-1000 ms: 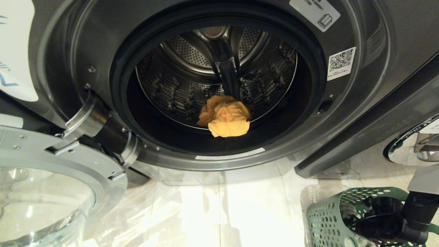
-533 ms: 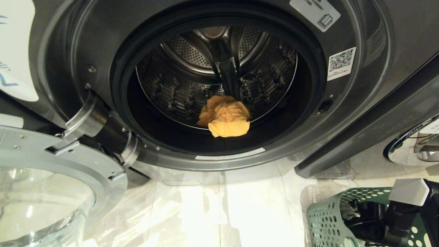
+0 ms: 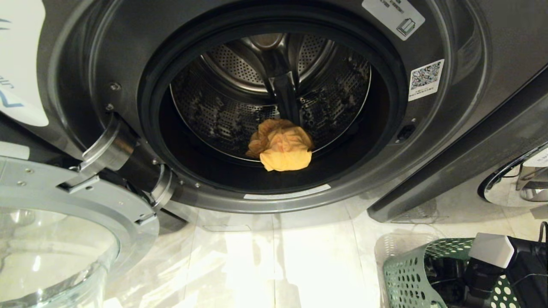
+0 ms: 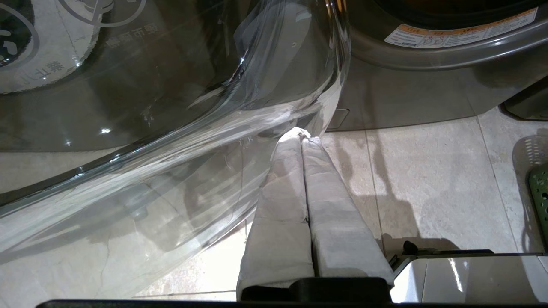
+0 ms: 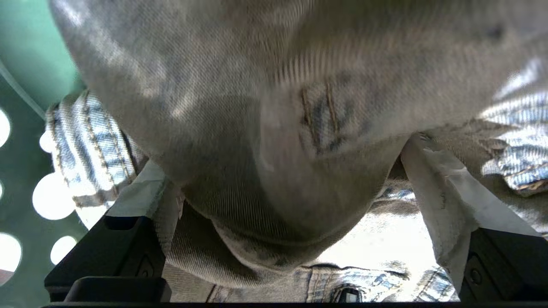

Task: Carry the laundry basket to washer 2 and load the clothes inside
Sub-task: Place the clothes into the washing machine

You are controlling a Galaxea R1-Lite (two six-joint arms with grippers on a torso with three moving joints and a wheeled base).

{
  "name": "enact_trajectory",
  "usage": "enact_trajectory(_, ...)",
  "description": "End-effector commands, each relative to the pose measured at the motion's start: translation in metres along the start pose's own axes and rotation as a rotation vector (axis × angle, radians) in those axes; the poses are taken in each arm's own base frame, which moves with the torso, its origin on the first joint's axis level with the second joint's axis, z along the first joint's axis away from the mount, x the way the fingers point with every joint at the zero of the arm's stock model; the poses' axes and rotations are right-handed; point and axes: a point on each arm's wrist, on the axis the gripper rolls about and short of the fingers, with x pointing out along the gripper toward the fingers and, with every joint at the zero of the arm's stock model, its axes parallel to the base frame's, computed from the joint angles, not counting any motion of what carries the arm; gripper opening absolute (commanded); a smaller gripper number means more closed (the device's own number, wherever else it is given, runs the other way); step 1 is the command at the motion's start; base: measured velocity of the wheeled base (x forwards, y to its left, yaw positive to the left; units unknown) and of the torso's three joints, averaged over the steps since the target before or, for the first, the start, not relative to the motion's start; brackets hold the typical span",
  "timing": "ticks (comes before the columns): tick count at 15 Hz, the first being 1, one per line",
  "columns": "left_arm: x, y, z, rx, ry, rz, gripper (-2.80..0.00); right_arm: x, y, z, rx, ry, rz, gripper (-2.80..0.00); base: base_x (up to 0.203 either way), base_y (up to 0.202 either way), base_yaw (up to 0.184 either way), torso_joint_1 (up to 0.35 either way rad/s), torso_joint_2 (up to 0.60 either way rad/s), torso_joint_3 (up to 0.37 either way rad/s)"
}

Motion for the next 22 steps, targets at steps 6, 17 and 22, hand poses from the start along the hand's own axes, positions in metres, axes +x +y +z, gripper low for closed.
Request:
enact_trajectory(6,0.000,0.000,0.000,0.000,0.000,0.001,-2.80,0.000,0.000,0.005,0.004,-0.011,-0.007,-2.80,0.000,0.000,0.000,0.000,0.00,0.000)
enact_trajectory(17,0.000,0.000,0.000,0.000,0.000,0.001,-2.80,-0.160,0.011,0.048,0.083,0.163,-0.070,-2.80,0.000,0.000,0.000,0.000,0.00,0.000)
enact_trajectory(22,0.000,0.000,0.000,0.000,0.000,0.001,-2.80,-0.282,0.036,0.033,0.069,0.053,-0.075,-2.80,0.000,0.000,0.000,0.000,0.00,0.000)
